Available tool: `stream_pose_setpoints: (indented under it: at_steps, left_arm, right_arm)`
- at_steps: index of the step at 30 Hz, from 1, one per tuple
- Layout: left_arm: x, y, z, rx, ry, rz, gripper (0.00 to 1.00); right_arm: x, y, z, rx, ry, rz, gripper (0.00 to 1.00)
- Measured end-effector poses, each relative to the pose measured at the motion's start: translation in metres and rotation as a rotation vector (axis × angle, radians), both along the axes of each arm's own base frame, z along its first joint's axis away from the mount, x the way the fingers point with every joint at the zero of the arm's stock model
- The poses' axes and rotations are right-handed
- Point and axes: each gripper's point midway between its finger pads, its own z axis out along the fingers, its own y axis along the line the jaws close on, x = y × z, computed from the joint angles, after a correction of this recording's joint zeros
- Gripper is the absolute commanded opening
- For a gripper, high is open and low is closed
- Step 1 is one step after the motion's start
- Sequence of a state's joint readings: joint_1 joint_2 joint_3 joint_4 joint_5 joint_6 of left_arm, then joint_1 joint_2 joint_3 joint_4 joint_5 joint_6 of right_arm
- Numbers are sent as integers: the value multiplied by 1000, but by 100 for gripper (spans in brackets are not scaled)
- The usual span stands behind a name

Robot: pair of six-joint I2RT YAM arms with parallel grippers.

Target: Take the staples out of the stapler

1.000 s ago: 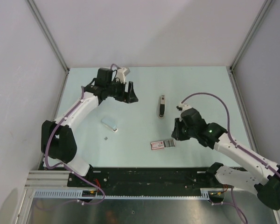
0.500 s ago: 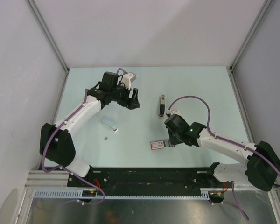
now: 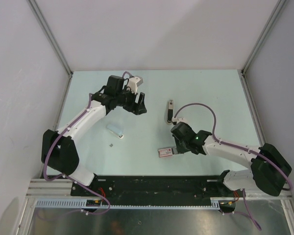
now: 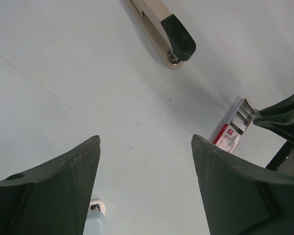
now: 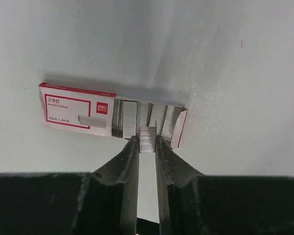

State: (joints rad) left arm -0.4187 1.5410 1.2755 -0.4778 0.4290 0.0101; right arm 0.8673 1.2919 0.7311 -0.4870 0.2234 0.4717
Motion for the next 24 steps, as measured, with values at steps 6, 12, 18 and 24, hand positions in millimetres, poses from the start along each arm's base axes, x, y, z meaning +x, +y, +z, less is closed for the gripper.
stream_pose_setpoints:
  at_steps: [6,12,18,24]
  left_arm:
    - [0,0,0,0,0,0,79]
    - [0,0,0,0,0,0,79]
    - [0,0,2,-2,-5,0,79]
    - [-1,1,6,-5,-15,0,79]
  right_arm:
    - [-2,1,-7,-10,21,9,0]
    - [-4,3,-12,-10,40,19,0]
    - [-7,4,-20,-20,70,28,0]
    - [-9,5,-22,-20,82,33,0]
